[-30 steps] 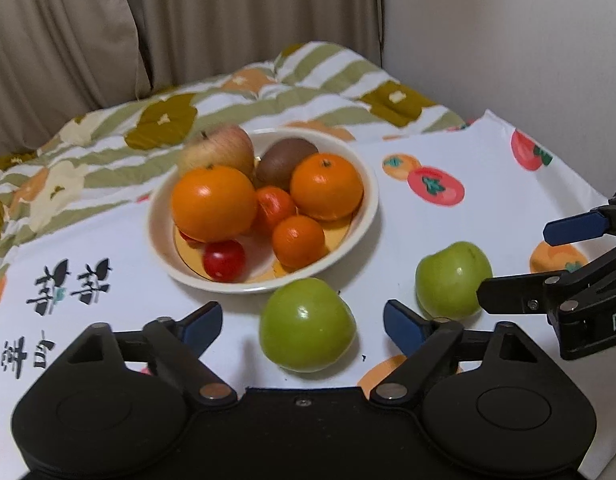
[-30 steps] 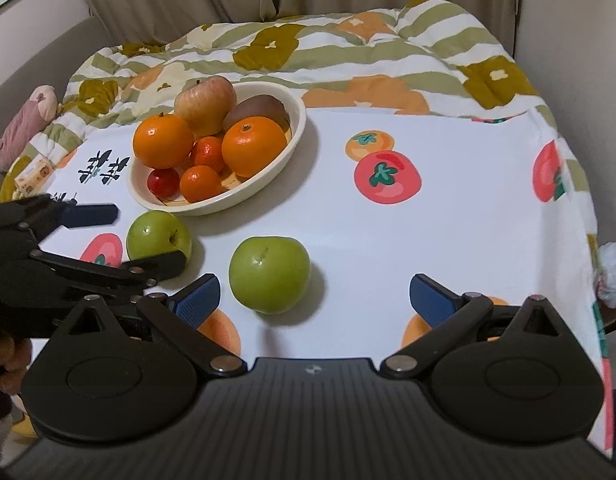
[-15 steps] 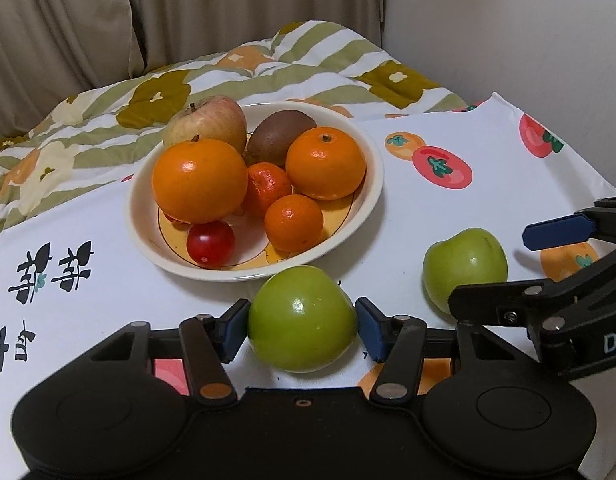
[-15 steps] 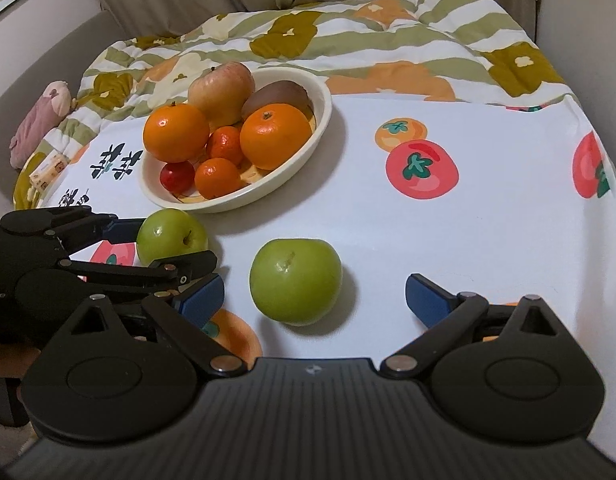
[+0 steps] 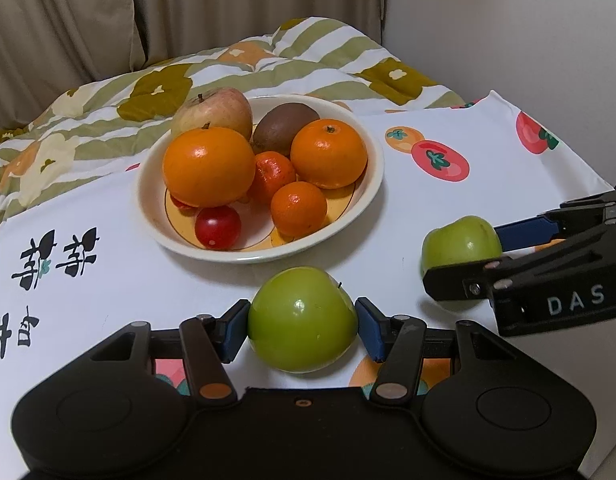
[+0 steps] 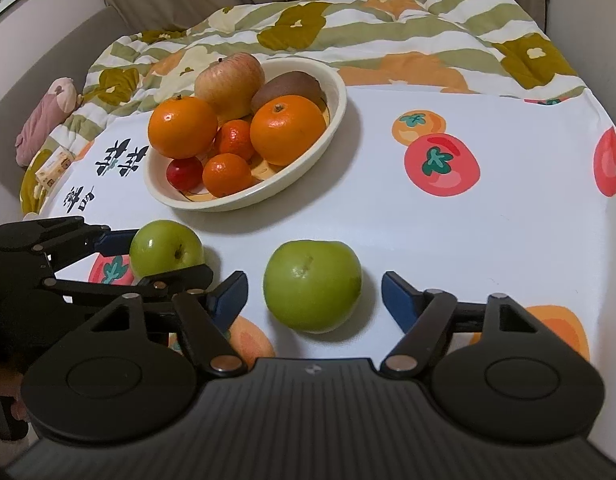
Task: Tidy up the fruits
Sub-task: 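Grasp the other green apple with the right tool, then carry the green apple into the bowl and open the left tool while the right tool carries its apple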
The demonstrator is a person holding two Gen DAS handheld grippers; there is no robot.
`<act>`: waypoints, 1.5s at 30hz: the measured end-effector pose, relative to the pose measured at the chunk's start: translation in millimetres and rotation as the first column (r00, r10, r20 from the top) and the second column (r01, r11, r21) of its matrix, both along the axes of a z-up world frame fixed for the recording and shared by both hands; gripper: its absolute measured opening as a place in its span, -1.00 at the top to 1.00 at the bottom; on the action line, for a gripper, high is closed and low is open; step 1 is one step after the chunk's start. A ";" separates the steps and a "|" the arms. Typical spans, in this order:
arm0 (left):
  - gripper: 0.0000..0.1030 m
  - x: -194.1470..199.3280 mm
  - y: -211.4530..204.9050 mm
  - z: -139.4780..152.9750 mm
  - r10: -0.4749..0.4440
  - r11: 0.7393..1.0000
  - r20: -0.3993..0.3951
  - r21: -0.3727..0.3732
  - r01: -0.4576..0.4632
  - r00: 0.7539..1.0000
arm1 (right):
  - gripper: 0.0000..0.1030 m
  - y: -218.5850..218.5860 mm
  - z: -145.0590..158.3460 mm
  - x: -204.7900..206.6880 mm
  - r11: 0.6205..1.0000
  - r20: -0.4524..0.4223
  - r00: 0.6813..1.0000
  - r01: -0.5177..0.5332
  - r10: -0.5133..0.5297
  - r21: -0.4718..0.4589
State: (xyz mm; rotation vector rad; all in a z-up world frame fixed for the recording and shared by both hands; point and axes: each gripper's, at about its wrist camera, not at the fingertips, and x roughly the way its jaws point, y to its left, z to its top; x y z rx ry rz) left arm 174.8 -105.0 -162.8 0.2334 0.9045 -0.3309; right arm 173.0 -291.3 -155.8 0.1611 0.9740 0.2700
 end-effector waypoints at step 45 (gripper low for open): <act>-0.18 -25.4 44.4 120.4 0.053 0.993 0.197 -0.119 -0.029 0.979 | -0.33 20.4 113.5 -26.2 0.997 0.206 0.976 0.081 -0.075 -0.020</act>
